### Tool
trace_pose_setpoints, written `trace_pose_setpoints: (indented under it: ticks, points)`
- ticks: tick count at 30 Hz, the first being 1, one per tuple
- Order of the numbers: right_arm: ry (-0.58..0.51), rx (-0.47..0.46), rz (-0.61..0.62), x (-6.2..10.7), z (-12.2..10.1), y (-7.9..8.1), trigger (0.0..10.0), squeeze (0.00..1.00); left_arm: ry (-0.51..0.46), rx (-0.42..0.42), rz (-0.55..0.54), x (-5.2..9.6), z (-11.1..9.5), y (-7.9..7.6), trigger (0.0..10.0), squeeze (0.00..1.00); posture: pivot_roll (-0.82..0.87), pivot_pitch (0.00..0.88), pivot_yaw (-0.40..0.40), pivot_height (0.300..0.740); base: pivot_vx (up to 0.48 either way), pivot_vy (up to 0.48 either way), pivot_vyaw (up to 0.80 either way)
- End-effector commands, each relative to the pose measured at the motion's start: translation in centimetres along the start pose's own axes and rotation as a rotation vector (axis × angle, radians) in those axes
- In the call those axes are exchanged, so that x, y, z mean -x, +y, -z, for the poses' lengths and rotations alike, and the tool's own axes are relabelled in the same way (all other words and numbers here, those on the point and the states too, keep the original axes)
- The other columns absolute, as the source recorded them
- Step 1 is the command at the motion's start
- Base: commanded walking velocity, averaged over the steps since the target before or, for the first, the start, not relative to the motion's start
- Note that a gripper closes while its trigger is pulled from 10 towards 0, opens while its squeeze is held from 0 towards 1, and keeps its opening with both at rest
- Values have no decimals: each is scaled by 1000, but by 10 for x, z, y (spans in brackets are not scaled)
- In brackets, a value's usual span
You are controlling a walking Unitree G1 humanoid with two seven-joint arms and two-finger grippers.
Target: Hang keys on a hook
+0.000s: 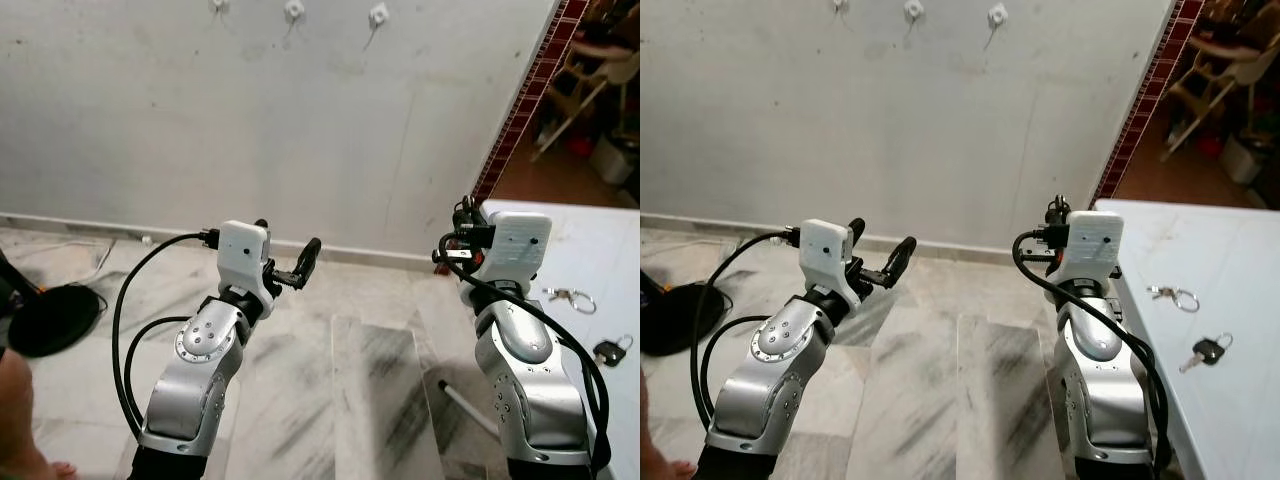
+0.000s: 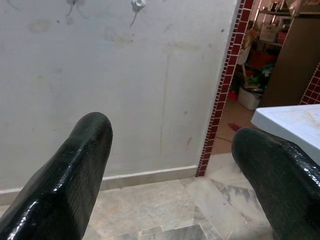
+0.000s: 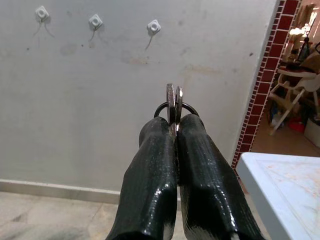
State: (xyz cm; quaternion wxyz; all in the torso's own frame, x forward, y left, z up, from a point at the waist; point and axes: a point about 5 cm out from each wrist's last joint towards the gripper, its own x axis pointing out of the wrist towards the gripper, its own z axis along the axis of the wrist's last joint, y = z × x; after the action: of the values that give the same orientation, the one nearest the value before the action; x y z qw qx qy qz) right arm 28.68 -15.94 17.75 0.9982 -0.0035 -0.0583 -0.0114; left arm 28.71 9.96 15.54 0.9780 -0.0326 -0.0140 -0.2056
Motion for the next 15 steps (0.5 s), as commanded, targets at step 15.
trace_pose_setpoints:
  ticks: [15]
  points:
    - [-9,7,-3,-4,-3,-1,10000,0,-5,19,-1,3,-1,-4,10000,0,104,0,-101,740,378,0,0]
